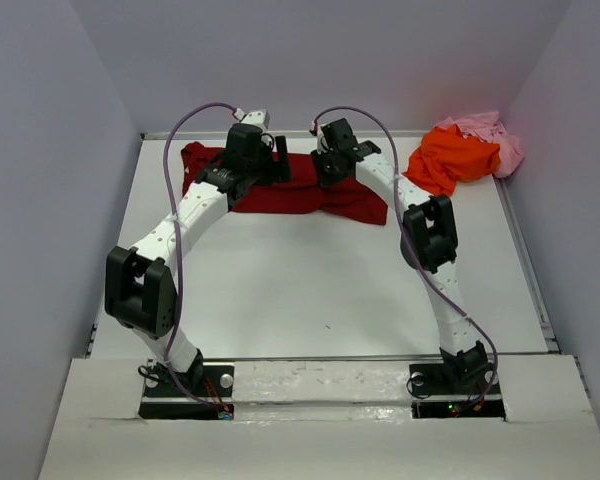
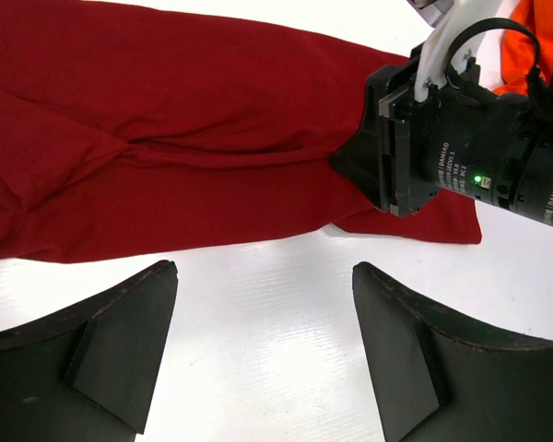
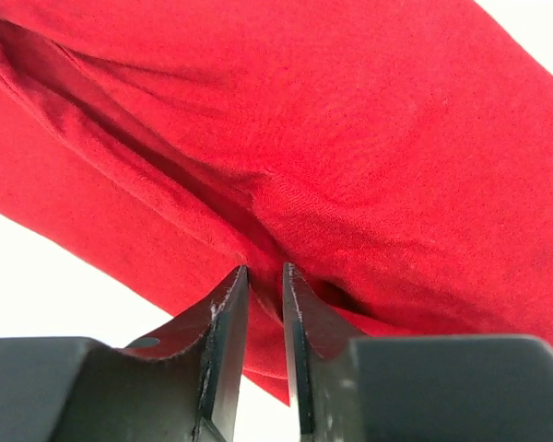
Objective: Fold and stack the t-shirts
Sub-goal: Fold the other side of the tshirt into a rectangle
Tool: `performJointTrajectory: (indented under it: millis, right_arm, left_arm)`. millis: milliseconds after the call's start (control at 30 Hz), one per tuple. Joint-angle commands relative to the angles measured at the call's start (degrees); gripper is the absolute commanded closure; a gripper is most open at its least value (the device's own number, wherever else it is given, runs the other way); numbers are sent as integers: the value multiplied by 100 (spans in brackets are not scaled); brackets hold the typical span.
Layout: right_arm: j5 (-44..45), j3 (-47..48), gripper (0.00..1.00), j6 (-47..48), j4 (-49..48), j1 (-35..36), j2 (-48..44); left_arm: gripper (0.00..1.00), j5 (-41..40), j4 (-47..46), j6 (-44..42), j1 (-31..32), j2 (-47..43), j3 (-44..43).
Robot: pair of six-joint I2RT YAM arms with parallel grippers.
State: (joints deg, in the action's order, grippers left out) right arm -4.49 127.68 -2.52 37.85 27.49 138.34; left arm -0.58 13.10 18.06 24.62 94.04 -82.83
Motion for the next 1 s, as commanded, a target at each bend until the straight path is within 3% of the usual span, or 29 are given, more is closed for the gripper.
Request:
performJointTrajectory:
  millis: [0,100,167,200,233,300,367,667,967]
  right_arm:
    - [63,73,70,77,48,55,88]
    - [19,64,67,77,39,55,87]
    - [-16,82,71,68,48,55,105]
    - [-34,91,78,68,48,55,105]
    - [-34,82,78,59,48,55,96]
    - [-34,64,94,59,39,55,70]
    - [27,73,100,85,30,55,79]
    - [404,222,100,94,-40,55,184]
    - [1002,1021,100,147,-49,55,746]
  left_arm:
    - [14,260,-62,-22,-19,18,-93]
    - [14,304,-62,-22,-10,35,-102]
    - [14,330,-62,-14,-10,44,-102]
    - [14,339,-62,-14,-10,44,-102]
    - [14,348,-54,-22,-10,53,-102]
    - [14,365,-53,-22,-10,71,-111]
    - [14,392,-53,-14,-10,79,-111]
    - [14,488,-53,4,-10,97,-120]
    - [14,568,-45,-5,-10,141,-128]
